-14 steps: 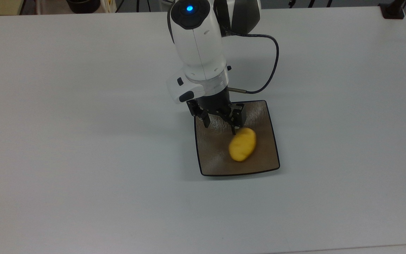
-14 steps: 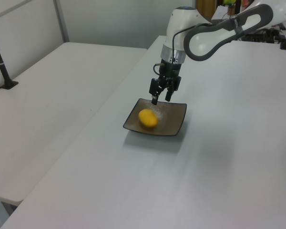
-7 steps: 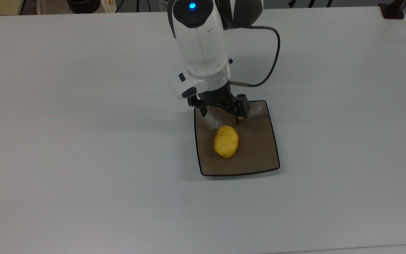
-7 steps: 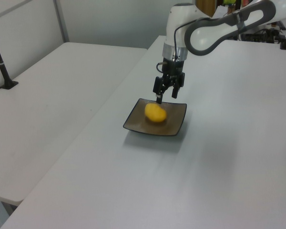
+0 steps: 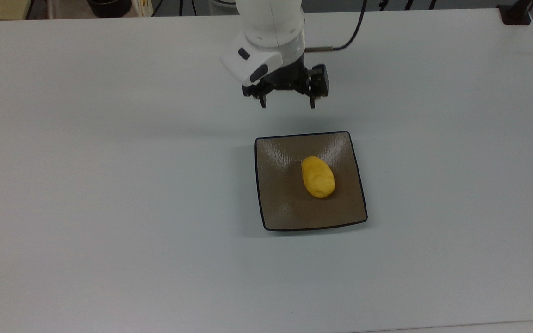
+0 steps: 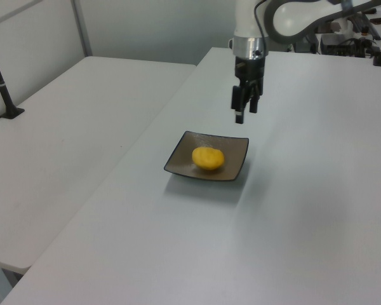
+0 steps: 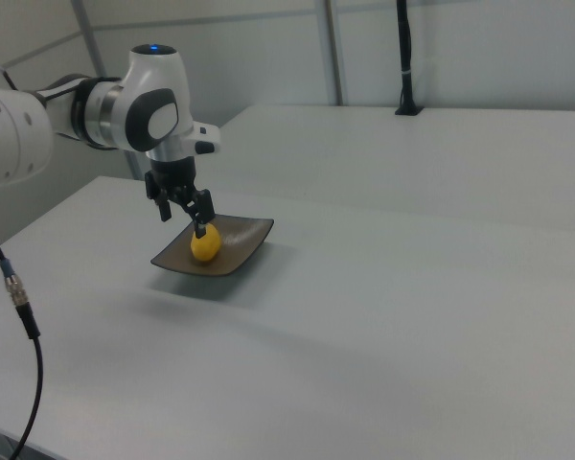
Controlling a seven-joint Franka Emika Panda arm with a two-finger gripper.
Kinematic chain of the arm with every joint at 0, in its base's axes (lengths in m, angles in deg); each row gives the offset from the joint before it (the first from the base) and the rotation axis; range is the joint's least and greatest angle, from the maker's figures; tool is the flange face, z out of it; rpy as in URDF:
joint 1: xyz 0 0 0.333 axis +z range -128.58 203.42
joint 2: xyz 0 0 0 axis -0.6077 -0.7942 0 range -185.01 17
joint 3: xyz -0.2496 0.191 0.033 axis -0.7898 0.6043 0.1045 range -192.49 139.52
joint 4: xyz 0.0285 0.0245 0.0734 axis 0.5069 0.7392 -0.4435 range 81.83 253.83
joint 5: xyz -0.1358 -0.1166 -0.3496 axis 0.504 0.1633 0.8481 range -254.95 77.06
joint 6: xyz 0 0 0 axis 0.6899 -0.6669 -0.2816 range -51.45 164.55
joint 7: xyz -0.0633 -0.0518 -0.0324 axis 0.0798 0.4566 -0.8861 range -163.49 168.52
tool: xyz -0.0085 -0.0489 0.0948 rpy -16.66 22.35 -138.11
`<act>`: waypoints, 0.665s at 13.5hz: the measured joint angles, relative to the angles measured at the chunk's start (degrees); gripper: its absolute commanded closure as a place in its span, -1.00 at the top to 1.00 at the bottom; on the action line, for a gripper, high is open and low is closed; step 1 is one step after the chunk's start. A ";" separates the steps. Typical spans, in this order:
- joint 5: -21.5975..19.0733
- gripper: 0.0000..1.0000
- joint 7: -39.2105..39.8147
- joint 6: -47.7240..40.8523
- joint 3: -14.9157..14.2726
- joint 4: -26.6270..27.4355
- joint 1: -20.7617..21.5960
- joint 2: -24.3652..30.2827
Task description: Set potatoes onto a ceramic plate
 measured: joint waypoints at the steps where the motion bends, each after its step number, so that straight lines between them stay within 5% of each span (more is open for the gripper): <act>1: 0.01 1.00 2.56 -0.79 -0.16 2.58 -0.07 2.50; 9: 0.03 1.00 8.88 -0.60 -1.29 16.27 -0.63 15.39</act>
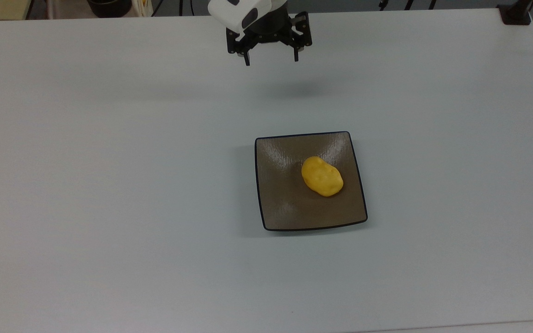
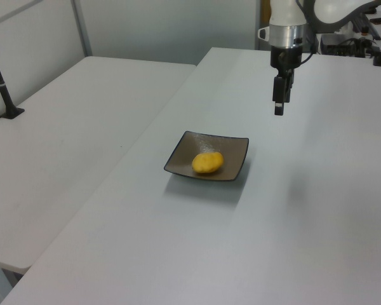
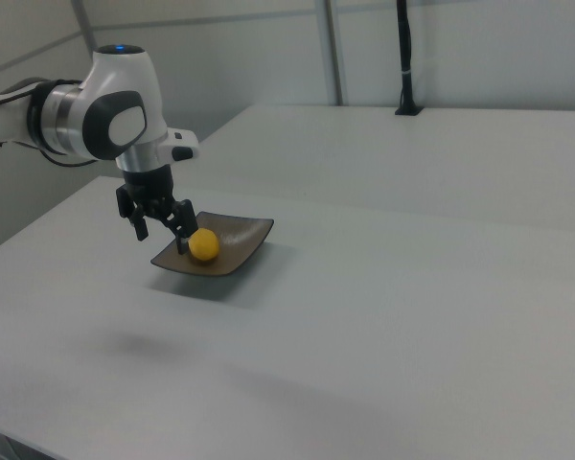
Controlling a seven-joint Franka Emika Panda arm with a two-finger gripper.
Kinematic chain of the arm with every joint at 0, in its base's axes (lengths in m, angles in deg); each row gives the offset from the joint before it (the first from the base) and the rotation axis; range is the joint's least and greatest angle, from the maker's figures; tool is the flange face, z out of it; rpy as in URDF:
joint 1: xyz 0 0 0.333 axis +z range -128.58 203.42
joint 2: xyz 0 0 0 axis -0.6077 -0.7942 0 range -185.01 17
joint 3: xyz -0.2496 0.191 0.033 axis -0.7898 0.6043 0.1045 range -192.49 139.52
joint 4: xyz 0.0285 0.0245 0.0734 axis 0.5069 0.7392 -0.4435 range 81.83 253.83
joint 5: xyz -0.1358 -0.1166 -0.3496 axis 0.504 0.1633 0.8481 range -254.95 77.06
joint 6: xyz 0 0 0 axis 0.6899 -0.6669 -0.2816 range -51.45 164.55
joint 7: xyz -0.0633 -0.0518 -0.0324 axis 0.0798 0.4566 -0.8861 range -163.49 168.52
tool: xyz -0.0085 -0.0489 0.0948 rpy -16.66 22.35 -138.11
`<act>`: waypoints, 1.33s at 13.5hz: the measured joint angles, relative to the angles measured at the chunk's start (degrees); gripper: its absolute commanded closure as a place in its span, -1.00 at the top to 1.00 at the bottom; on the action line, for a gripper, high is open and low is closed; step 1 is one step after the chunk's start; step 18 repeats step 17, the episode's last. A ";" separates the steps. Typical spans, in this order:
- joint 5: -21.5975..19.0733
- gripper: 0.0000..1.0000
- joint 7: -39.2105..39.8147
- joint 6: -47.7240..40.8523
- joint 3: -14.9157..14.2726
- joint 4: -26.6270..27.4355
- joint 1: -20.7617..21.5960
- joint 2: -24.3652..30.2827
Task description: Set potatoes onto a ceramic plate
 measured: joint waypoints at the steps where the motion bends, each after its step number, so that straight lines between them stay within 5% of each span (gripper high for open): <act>1: 0.00 1.00 0.00 0.21 -0.01 1.10 -0.09 1.01; 5: 0.00 1.00 0.28 0.44 -0.14 1.70 -1.42 1.72; 11: 5.52 1.00 3.60 0.44 -0.17 1.75 -2.79 1.68; 18: 5.58 1.00 4.29 0.44 -4.28 1.53 -3.22 1.69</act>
